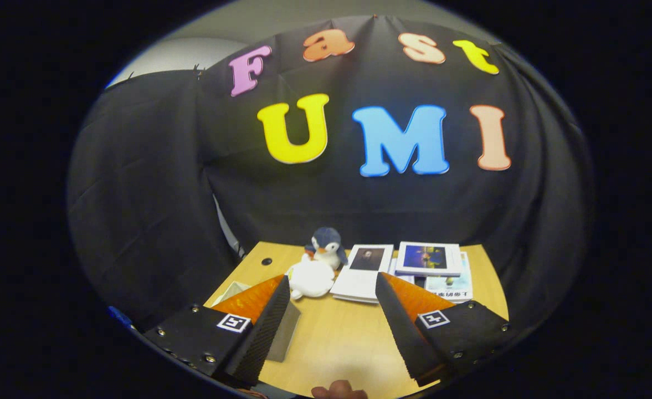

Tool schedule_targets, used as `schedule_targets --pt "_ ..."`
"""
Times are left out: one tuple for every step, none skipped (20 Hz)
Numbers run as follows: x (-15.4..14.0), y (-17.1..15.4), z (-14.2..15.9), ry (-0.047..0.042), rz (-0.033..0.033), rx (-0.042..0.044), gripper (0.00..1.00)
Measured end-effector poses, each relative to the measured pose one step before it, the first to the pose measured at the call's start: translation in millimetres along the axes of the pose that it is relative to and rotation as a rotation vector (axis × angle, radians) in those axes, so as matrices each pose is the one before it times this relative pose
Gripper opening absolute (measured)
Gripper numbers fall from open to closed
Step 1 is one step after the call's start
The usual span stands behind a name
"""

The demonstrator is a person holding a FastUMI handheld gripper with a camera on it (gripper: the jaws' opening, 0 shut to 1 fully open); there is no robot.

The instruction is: Open the storage box then place both shoes into the box .Put the left shoe in first, then the right shoe, with the right side of both shoes facing outward in a uniform manner.

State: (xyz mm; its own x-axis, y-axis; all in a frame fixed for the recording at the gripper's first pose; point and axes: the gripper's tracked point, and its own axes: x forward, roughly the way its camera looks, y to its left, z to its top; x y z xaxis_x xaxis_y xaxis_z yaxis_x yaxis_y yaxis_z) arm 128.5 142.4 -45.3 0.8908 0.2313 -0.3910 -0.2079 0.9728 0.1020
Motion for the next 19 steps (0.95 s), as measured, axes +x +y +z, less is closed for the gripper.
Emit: schedule_targets --pt "-13.53 -2.63 8.98 -0.06632 -0.01810 -0.00373 0.94" --pt "-11.40 -4.21 6.42 -0.05734 -0.02002 -0.00168 0.94" --pt "-10.73 -2.62 5.48 -0.05488 -0.01618 0.00539 0.94" --pt "-11.13 -2.02 4.85 -0.05556 -0.01190 0.01032 0.94" --pt "-6.12 0.86 -2.54 -0.05466 -0.00209 0.00679 0.94" --pt "-5.87 -1.70 -1.86 -0.05255 -0.00921 -0.01194 0.94" --pt "-3.50 -1.48 -1.22 -0.04098 -0.01991 -0.02048 0.94" --pt "-5.53 2.21 1.60 -0.02660 -0.00752 -0.01879 0.94" --pt "-1.97 3.00 0.75 -0.01340 -0.00704 -0.01335 0.94" --pt "0.51 2.44 0.07 0.00092 -0.00299 -0.00015 0.94" --pt "-2.19 3.24 -0.26 0.00042 0.00267 0.00153 0.94" --pt "-6.52 -4.04 0.46 -0.00555 -0.00131 -0.00128 0.94" --pt "-4.35 -3.52 0.50 0.00039 -0.00673 -0.00764 0.94" --pt "-4.05 -1.96 -1.11 0.00182 -0.00466 -0.00361 0.94" --pt "0.08 -2.48 -1.20 0.00604 -0.00772 -0.00365 0.94" --pt "-0.92 -1.76 -1.53 0.00151 -0.00229 0.00155 0.94" --pt "-0.21 -1.69 -1.70 0.00180 -0.00177 0.00210 0.94" --pt "0.74 -2.32 -2.31 0.00202 0.00023 0.00039 0.94" --pt "1.65 -4.20 -3.39 0.00670 -0.00075 -0.00279 0.94"
